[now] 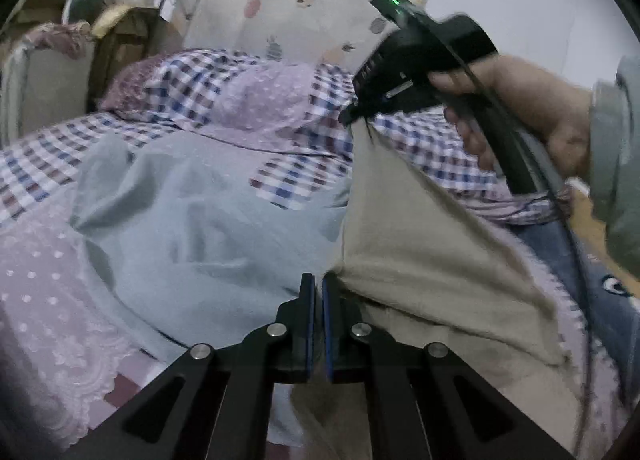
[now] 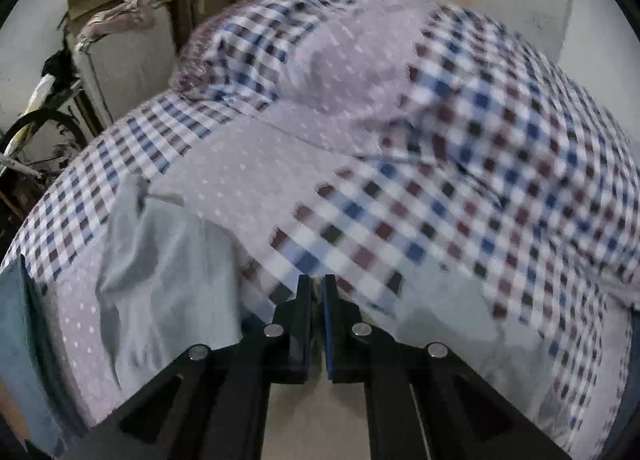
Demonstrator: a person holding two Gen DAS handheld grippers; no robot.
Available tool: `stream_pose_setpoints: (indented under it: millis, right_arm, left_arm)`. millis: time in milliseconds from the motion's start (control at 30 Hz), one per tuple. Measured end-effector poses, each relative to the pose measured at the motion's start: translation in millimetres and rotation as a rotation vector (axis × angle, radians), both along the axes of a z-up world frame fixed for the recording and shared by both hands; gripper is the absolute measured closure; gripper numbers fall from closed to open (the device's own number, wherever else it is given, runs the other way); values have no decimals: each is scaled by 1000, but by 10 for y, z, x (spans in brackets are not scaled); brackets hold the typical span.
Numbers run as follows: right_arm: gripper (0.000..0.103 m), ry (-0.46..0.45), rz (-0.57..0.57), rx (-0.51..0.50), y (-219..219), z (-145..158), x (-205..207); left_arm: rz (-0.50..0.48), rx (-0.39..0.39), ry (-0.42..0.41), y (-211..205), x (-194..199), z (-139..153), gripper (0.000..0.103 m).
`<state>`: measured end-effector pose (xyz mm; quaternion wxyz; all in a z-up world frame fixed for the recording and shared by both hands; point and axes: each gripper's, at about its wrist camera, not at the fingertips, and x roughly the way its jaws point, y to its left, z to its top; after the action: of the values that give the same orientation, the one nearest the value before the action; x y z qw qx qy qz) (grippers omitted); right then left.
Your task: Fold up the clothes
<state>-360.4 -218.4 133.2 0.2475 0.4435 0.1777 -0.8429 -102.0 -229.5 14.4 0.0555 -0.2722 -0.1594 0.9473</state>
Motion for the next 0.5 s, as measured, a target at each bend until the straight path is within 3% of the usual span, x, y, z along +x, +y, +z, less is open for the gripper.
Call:
stream_pose_setpoints:
  millis: [67, 200, 233, 300, 333, 367, 433, 500]
  right_arm:
    - [99, -8, -1, 79, -96, -221, -3]
    - [95, 10, -32, 171, -187, -596, -88]
    - [88, 30, -46, 153, -163, -576, -56]
    - [65, 65, -59, 89, -72, -419, 30]
    - [49, 80, -60, 53, -14, -313, 79]
    - [39, 93, -58, 20, 65, -193, 136]
    - [31, 113, -47, -69, 320, 135, 289]
    - [29, 123, -46, -151, 620, 421, 452]
  left_arm:
    - [-10, -3, -83, 18, -97, -130, 101]
    - [-7, 11, -90, -6, -103, -132, 100]
    - [-10, 6, -99, 5, -118, -135, 100]
    - [-12, 7, -122, 9, -156, -153, 100]
    - [-11, 14, -132, 2, -174, -164, 98]
    - [-7, 24, -143, -19, -187, -176, 93]
    - [3, 49, -160, -68, -190, -207, 81]
    - [8, 89, -168, -128, -180, -226, 75]
